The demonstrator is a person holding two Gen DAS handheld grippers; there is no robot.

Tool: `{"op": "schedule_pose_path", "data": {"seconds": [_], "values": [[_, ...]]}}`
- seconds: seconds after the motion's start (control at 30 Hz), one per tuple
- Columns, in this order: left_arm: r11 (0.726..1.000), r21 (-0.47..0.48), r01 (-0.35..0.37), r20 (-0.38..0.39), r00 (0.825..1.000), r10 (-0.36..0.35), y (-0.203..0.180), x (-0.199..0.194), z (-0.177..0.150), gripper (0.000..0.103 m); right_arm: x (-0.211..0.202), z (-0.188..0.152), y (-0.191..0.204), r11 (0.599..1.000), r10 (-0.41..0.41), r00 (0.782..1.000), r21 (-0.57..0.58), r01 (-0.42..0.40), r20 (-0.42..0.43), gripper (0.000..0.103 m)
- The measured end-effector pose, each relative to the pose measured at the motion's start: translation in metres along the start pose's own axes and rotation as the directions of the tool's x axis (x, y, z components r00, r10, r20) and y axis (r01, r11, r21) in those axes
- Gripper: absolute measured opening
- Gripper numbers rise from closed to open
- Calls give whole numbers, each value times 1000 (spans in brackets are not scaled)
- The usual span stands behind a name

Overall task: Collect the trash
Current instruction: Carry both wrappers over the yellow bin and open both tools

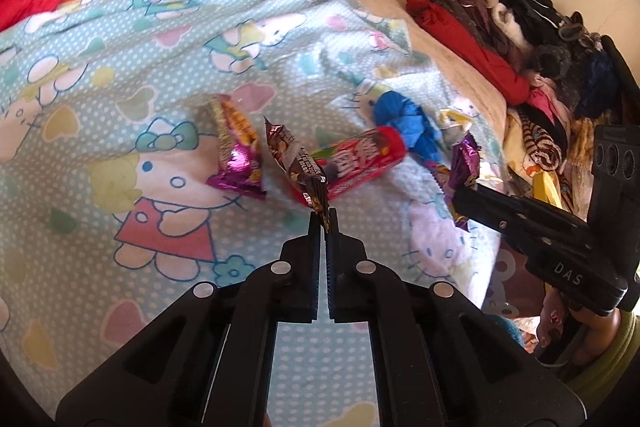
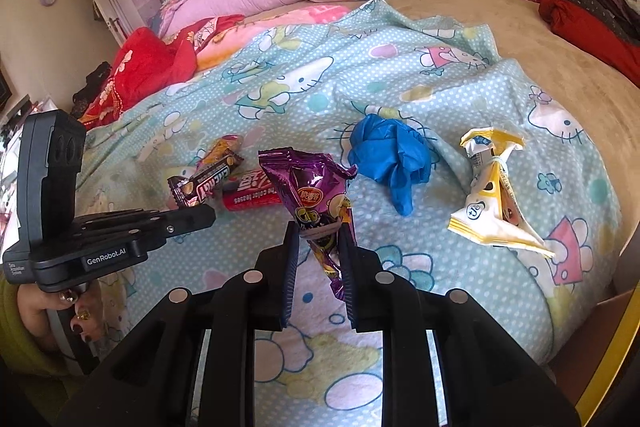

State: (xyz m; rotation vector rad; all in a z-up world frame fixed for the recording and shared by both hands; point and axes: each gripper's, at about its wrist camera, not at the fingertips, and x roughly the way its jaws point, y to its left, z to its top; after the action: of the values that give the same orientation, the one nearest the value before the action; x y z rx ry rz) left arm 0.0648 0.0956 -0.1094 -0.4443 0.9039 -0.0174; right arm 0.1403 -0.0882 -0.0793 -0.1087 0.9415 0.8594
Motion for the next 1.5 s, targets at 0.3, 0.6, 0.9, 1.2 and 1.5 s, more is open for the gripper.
{"op": "schedule_pose_path", "data": {"seconds": [0.3,0.6,0.9,1.2,1.5], "values": [[999,45,11,49,999,-13,-19,-18,4,0,-26,-3,2,1000,13,999,25,-14,51,19],[996,84,30,87,995,-37,-43,-30,8,0,-55,-6,-4,999,3,994,47,-8,113,19],[989,135,62,105,992,-76,-74,-35,9,0,-85,-17,-14,997,-26,987,82,13,160,19],[977,192,94,106,988,-116,-106,-36,6,0,-113,-29,-31,992,-66,977,123,41,203,19],[962,248,116,92,986,-142,-134,-33,2,0,-138,-40,-47,985,-101,967,157,65,235,19]]}}
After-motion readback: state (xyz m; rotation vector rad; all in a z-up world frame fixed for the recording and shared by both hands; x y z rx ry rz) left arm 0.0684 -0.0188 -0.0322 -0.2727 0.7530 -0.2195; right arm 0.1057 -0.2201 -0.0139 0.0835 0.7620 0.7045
